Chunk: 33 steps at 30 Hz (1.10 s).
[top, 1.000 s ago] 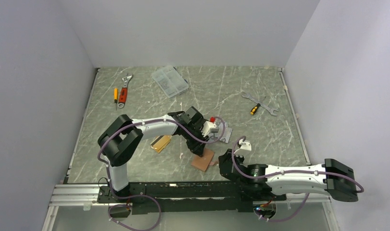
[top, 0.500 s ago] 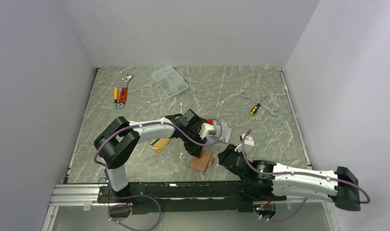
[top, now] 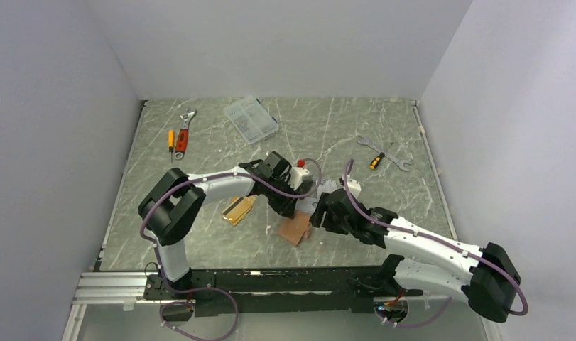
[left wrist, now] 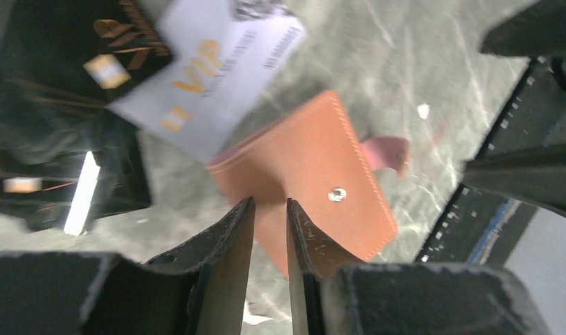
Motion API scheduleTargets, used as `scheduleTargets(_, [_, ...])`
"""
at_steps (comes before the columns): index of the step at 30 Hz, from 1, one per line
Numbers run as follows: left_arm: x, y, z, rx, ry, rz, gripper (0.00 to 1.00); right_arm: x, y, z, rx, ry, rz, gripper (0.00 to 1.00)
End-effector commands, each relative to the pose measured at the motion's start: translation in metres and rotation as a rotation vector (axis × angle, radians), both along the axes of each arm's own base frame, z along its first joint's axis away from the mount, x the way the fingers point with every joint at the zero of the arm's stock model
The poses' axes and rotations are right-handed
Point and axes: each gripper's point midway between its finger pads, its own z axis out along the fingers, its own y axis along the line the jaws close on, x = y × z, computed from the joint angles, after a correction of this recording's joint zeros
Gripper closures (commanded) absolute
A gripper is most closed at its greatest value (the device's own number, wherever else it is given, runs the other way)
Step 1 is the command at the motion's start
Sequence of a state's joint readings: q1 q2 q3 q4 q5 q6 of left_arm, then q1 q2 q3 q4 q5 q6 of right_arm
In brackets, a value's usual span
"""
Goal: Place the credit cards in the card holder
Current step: Close the card holder at the center of the board.
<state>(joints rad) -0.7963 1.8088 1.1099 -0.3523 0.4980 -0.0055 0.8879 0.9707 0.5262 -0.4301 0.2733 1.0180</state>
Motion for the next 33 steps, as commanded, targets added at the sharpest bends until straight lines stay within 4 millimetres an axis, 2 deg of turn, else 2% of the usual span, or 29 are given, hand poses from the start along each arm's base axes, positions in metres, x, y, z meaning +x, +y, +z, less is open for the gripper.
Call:
scheduleTargets(1, [0.045, 0.000, 0.015, -0.017, -0.126, 0.098, 0.70, 0.005, 0.008, 0.023, 0.029, 0.003, 0.059, 0.33])
scheduleTargets(3, [0.045, 0.001, 0.019, -0.036, -0.126, 0.102, 0.70, 0.010, 0.008, 0.028, 0.046, 0.005, 0.057, 0.33])
scheduleTargets(6, [0.033, 0.001, 0.032, -0.093, -0.089, 0.089, 0.69, 0.015, 0.011, 0.031, 0.056, 0.031, 0.063, 0.35])
scheduleTargets(12, [0.008, 0.007, 0.061, -0.194, -0.124, -0.057, 0.64, 0.013, 0.017, 0.023, 0.061, 0.118, 0.092, 0.40])
scheduleTargets(16, [-0.022, 0.005, 0.048, -0.185, -0.190, -0.287, 0.65, 0.007, 0.016, 0.009, 0.083, 0.207, 0.113, 0.43])
scheduleTargets(20, [-0.042, 0.013, 0.037, -0.191, -0.296, -0.521, 0.65, 0.003, 0.017, 0.002, 0.115, 0.279, 0.129, 0.44])
scheduleTargets(25, [-0.055, 0.020, 0.038, -0.198, -0.415, -0.686, 0.63, 0.002, 0.014, -0.001, 0.152, 0.354, 0.144, 0.45])
scheduleTargets(29, [-0.058, 0.021, 0.031, -0.159, -0.481, -0.756, 0.60, 0.002, 0.011, -0.007, 0.174, 0.408, 0.136, 0.45])
scheduleTargets(33, [-0.059, 0.017, 0.024, -0.113, -0.559, -0.806, 0.60, 0.004, 0.018, -0.008, 0.203, 0.432, 0.146, 0.46])
